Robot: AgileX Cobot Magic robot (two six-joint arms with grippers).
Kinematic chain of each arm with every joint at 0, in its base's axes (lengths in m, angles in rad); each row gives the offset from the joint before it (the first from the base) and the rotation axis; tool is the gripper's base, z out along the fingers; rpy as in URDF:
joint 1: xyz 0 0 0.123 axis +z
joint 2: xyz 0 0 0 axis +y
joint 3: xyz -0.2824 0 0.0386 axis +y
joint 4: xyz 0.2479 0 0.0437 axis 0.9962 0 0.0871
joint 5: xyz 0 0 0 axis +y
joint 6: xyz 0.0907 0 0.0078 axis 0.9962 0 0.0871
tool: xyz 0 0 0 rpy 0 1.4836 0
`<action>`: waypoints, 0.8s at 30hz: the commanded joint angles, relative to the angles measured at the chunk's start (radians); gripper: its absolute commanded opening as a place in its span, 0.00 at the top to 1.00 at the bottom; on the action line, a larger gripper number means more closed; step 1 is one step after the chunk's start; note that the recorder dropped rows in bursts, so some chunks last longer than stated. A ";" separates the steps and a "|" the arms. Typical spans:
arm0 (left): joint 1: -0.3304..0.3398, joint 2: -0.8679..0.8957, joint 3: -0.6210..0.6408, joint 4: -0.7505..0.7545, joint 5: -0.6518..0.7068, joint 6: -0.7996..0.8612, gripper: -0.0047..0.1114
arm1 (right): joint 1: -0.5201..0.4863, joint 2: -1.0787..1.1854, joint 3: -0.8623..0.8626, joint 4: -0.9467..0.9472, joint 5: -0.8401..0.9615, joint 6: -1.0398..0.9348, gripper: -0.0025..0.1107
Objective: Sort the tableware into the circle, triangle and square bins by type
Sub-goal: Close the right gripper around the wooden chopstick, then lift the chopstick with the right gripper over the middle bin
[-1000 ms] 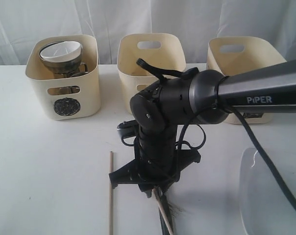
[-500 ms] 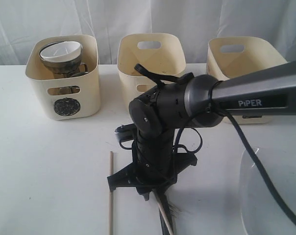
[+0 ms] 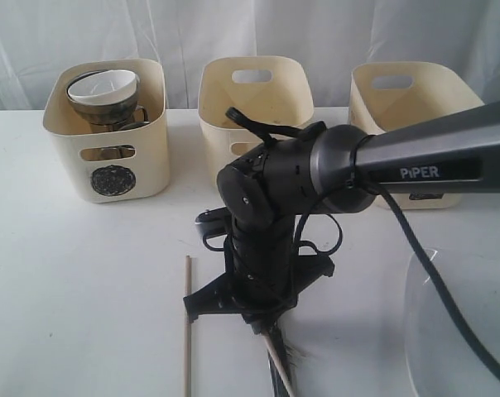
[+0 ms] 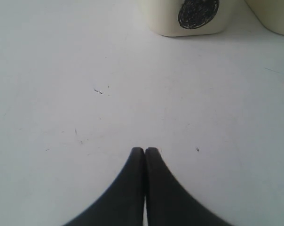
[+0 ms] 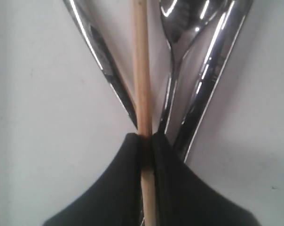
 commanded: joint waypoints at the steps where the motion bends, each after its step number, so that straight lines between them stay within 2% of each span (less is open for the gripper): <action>1: -0.006 -0.004 0.003 -0.004 0.000 -0.003 0.96 | 0.000 -0.007 0.005 0.000 -0.014 -0.012 0.98; 7: -0.006 -0.004 0.003 -0.004 0.000 -0.003 0.96 | 0.000 -0.194 -0.024 -0.039 -0.021 -0.012 0.98; 10: -0.006 -0.004 0.003 -0.004 0.000 -0.003 0.96 | 0.000 -0.313 -0.112 -0.043 0.006 -0.043 0.98; 12: -0.006 -0.004 0.003 -0.004 0.000 -0.003 0.96 | 0.000 -0.375 -0.178 -0.125 -0.078 -0.045 0.98; 14: -0.006 -0.004 0.003 -0.004 0.000 -0.003 0.96 | -0.011 -0.389 -0.214 -0.319 -0.263 -0.045 0.98; 16: -0.006 -0.004 0.003 -0.004 0.000 -0.003 0.96 | -0.042 -0.363 -0.214 -0.512 -0.481 0.058 0.98; 17: -0.006 -0.004 0.003 -0.004 0.000 -0.003 0.96 | -0.066 -0.330 -0.214 -0.617 -0.577 0.170 0.98; 19: -0.006 -0.004 0.003 -0.004 0.000 -0.003 0.96 | -0.096 -0.267 -0.214 -0.753 -0.667 0.282 0.98; 24: -0.006 -0.004 0.003 -0.004 0.000 -0.003 0.96 | -0.146 -0.166 -0.214 -0.850 -0.765 0.285 0.98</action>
